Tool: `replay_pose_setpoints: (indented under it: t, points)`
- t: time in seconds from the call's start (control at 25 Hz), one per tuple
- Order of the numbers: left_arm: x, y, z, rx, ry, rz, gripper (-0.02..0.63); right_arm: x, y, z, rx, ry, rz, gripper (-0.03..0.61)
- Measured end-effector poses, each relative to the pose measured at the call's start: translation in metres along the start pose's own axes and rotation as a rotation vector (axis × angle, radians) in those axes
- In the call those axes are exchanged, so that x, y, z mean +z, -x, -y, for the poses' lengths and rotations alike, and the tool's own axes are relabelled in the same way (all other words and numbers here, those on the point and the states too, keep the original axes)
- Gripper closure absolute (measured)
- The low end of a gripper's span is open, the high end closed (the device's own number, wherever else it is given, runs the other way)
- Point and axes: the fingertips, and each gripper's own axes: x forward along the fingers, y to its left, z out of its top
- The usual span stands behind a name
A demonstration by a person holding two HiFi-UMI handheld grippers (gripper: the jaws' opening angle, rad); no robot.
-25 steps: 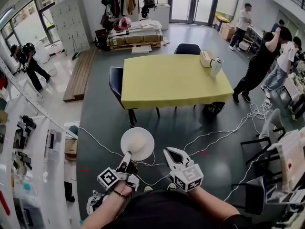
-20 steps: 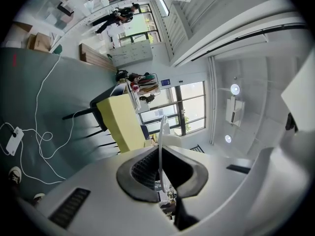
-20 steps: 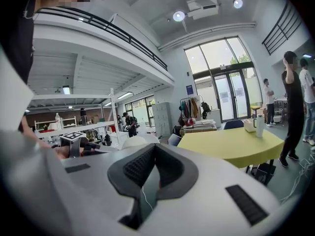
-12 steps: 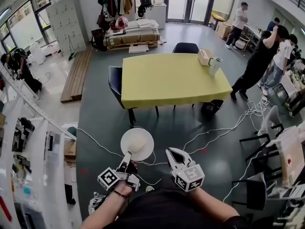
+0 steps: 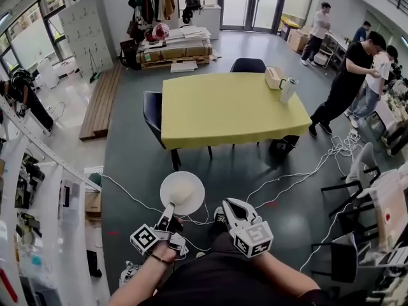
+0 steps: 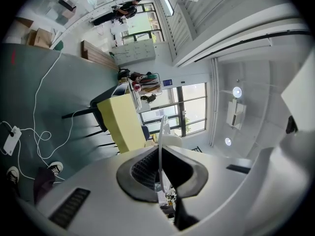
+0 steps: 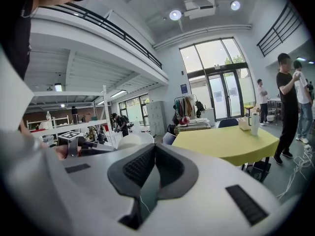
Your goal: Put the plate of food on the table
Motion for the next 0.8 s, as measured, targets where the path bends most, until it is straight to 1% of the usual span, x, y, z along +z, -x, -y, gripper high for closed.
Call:
replay_pose_setpoints:
  t: [0.16, 0.4, 0.52, 0.8]
  points:
    - [0.011, -0.021, -0.006, 0.001, 0.009, 0.012, 0.597, 0.007, -0.026, 0.015, 0.009, 0.013, 0.006, 0.566]
    - [0.032, -0.062, -0.015, 0.023, -0.006, 0.029, 0.598, 0.024, -0.070, 0.043, 0.032, 0.027, 0.002, 0.566]
    - [0.040, -0.088, -0.010, 0.005, 0.020, 0.051, 0.598, 0.033, -0.090, 0.061, 0.048, 0.031, -0.008, 0.566]
    - [0.062, -0.145, -0.011, 0.004, 0.031, 0.082, 0.598, 0.058, -0.142, 0.099, 0.080, 0.058, -0.009, 0.565]
